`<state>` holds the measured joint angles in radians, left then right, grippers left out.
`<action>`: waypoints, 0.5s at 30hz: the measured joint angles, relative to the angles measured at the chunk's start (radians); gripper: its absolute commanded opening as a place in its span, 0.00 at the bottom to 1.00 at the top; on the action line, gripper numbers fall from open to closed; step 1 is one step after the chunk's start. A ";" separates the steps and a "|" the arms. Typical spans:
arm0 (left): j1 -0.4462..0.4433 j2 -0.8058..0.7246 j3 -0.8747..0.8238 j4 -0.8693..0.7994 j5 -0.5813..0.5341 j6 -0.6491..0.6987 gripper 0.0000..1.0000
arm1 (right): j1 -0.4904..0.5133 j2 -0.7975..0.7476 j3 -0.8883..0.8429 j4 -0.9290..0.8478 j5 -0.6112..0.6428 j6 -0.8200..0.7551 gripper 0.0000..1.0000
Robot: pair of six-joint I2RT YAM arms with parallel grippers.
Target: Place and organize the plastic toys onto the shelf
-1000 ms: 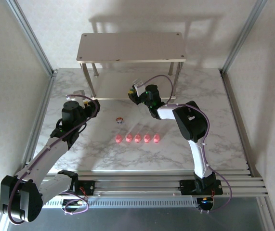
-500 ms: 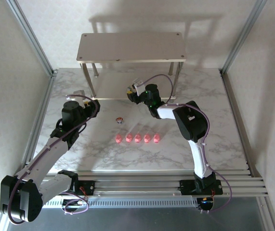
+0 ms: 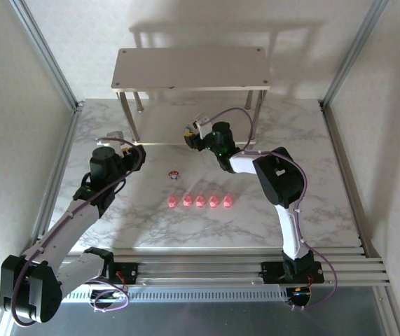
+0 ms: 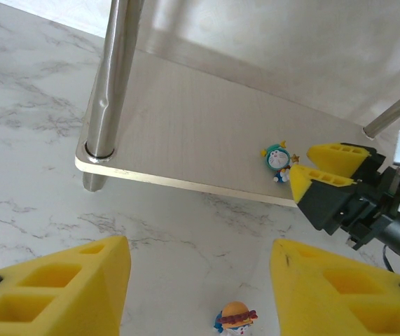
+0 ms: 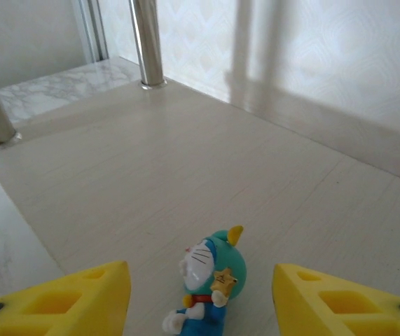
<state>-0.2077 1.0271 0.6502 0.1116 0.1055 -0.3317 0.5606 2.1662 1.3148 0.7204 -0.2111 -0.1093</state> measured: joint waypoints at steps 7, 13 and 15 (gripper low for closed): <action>-0.009 0.035 0.011 -0.004 0.005 0.007 0.57 | 0.000 -0.167 -0.019 -0.041 -0.029 0.030 0.54; -0.014 0.121 0.063 -0.035 0.029 0.027 0.58 | 0.013 -0.277 0.099 -0.355 -0.022 0.049 0.50; -0.020 0.162 0.088 -0.054 0.051 0.041 0.58 | 0.021 -0.300 0.136 -0.484 -0.017 0.055 0.50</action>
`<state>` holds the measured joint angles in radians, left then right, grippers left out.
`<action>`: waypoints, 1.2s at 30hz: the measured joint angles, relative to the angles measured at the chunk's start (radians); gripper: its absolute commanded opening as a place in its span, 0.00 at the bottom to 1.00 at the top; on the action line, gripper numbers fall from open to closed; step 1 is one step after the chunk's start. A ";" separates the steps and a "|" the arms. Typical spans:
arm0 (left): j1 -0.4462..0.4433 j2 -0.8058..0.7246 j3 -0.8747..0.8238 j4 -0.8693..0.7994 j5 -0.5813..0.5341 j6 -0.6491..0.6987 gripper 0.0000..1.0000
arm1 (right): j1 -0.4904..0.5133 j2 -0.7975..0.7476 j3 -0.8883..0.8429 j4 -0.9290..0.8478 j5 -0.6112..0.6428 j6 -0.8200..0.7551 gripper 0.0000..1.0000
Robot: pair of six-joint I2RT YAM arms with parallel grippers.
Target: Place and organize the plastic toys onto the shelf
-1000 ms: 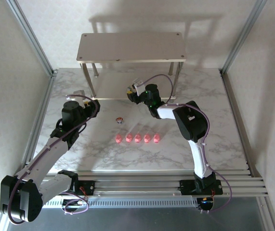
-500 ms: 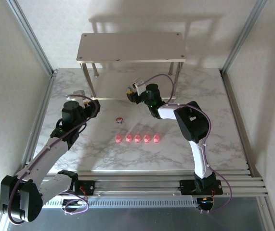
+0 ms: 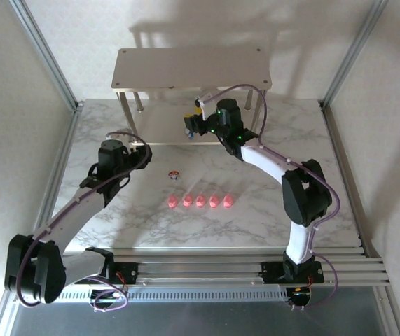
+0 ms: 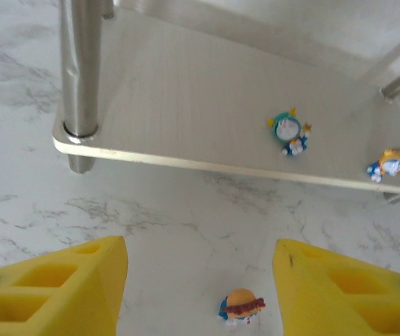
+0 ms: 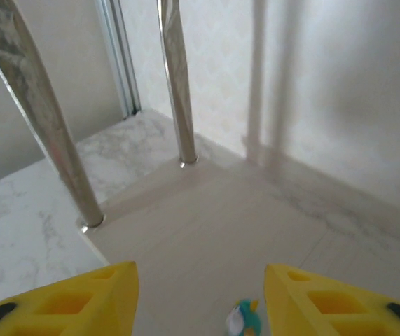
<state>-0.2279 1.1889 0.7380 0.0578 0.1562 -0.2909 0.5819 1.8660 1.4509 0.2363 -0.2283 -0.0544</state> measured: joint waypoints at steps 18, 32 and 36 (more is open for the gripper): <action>-0.162 0.237 0.014 -0.005 0.140 0.206 0.59 | 0.042 -0.311 -0.336 -0.388 0.073 0.077 0.52; -0.171 0.359 0.044 -0.002 0.140 0.291 0.57 | 0.041 -0.393 -0.395 -0.403 0.129 0.055 0.52; -0.180 0.401 0.081 -0.002 0.140 0.300 0.57 | 0.036 -0.398 -0.406 -0.413 0.132 0.042 0.52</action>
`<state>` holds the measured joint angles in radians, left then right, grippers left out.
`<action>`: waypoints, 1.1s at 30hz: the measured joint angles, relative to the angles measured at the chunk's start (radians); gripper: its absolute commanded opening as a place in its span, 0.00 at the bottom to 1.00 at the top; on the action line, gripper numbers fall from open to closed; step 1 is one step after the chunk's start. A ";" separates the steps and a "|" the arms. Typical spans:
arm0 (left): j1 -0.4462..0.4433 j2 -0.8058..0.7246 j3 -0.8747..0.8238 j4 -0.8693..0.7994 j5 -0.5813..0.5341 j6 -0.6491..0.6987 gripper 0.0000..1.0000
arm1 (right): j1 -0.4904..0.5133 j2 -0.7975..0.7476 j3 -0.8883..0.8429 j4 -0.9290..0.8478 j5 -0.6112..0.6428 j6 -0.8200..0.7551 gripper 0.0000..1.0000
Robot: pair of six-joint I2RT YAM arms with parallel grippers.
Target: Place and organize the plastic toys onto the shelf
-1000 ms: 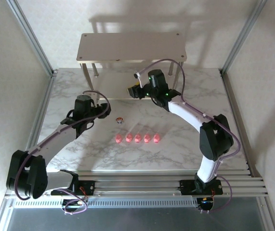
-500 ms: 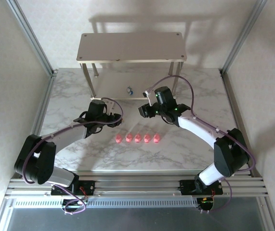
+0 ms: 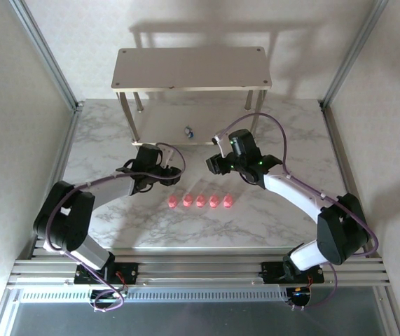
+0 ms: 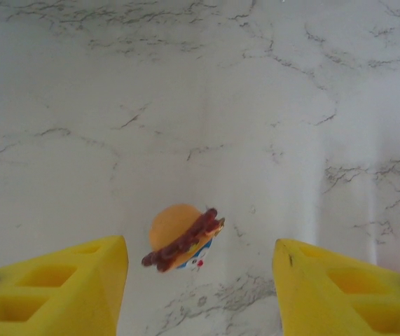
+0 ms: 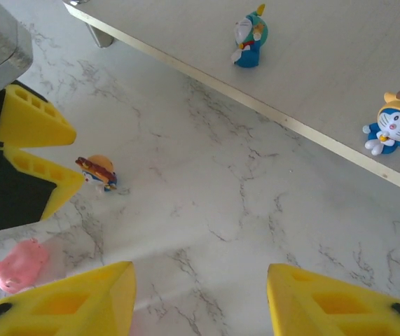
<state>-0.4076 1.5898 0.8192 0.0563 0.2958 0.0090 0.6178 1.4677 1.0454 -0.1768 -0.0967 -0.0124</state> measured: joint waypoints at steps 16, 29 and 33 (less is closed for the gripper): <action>-0.003 0.105 0.076 -0.013 -0.024 0.063 0.56 | -0.040 -0.024 -0.014 -0.001 -0.001 -0.022 0.52; -0.003 0.142 0.083 -0.043 -0.035 0.079 0.52 | -0.049 -0.018 -0.014 0.000 -0.009 -0.024 0.52; -0.003 0.142 0.083 -0.051 -0.046 0.086 0.46 | -0.051 -0.017 -0.014 0.000 -0.008 -0.025 0.52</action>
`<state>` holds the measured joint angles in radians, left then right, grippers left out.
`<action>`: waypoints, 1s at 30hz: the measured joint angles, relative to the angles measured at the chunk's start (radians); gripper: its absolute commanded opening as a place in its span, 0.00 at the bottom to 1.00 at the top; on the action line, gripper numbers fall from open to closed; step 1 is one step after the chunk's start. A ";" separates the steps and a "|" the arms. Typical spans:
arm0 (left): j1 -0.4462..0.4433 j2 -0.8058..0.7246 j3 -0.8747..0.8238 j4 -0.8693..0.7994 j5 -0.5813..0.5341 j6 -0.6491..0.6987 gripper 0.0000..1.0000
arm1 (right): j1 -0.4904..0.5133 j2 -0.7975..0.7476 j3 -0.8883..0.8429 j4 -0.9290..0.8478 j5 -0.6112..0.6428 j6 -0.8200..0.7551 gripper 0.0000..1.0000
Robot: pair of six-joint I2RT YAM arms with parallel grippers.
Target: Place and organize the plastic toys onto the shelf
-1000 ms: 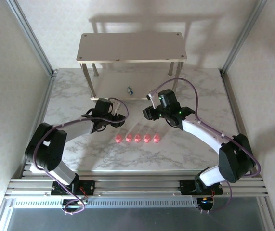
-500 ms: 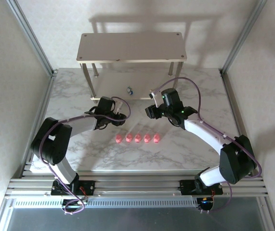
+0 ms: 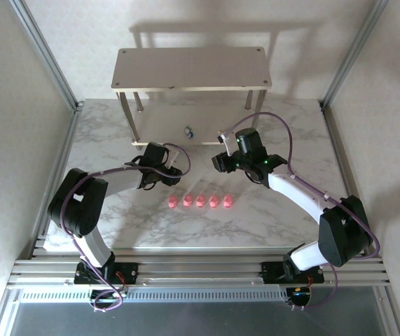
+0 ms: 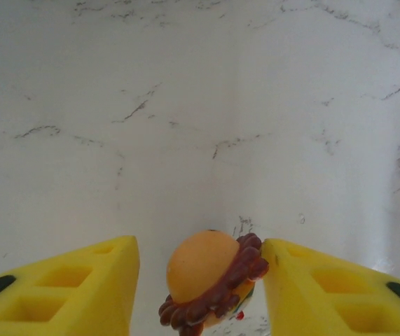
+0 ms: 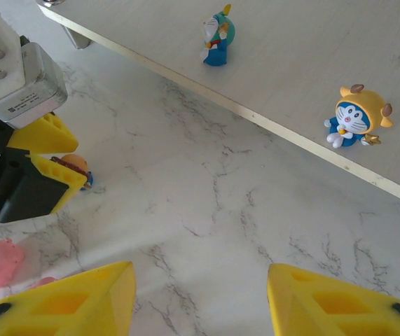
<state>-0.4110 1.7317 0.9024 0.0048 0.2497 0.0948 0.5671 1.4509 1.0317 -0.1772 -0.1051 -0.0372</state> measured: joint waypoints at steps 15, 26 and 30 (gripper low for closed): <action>0.000 0.026 0.035 -0.010 -0.032 0.007 0.03 | -0.013 0.000 0.000 0.000 0.002 0.000 0.52; 0.019 0.015 0.087 -0.061 -0.002 0.031 0.02 | -0.019 -0.002 -0.008 0.001 0.008 0.000 0.52; 0.064 0.014 0.186 -0.082 0.025 0.059 0.03 | -0.021 -0.005 -0.008 0.000 0.008 0.000 0.52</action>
<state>-0.3470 1.7454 1.0885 -0.0772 0.2749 0.1535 0.5465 1.4456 1.0237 -0.1768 -0.0971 -0.0368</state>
